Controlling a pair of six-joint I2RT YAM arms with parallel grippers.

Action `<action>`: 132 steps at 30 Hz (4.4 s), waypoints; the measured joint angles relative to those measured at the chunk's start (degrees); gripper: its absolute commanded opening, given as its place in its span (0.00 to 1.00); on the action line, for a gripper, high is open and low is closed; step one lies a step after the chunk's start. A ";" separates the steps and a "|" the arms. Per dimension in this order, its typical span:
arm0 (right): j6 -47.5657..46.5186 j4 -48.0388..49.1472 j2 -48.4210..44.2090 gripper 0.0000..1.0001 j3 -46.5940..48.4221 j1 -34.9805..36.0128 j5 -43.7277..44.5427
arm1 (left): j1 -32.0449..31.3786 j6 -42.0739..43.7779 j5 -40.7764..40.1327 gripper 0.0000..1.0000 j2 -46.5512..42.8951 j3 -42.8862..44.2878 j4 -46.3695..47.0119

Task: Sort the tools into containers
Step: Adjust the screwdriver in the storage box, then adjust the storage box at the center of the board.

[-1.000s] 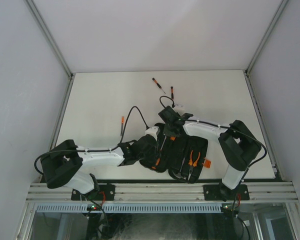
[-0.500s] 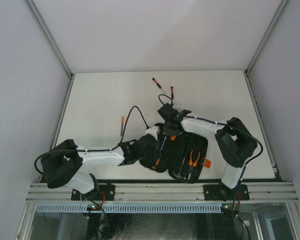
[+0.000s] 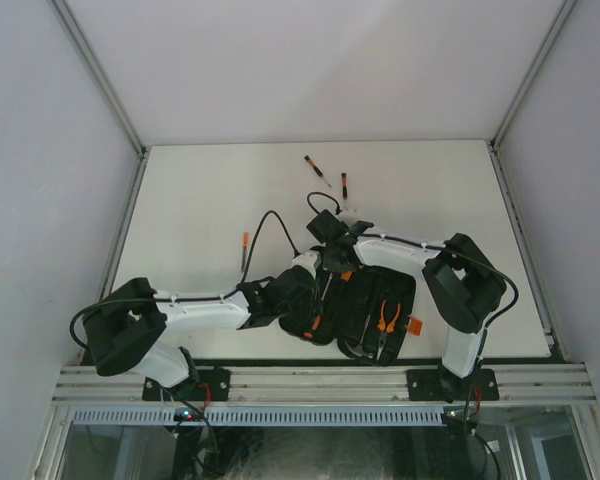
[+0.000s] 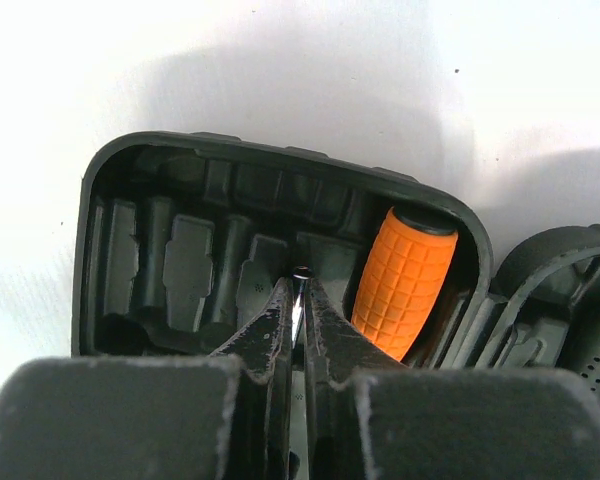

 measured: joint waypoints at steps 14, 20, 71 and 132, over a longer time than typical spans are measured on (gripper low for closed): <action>1.53 5.44 -0.85 0.00 -3.56 1.33 3.61 | 0.00 -0.37 -0.15 0.00 3.37 1.64 -0.46; 1.51 9.73 -1.49 0.00 -5.57 1.44 4.46 | -0.02 -0.79 -0.68 0.00 4.61 3.02 -1.09; 8.22 10.01 -58.99 0.55 -46.05 5.99 0.59 | 11.76 3.74 -0.07 0.48 -26.93 -9.20 -17.53; -14.91 11.50 -68.26 0.73 -35.60 -18.23 -17.40 | 15.50 8.13 -7.91 0.53 -23.21 7.52 -26.25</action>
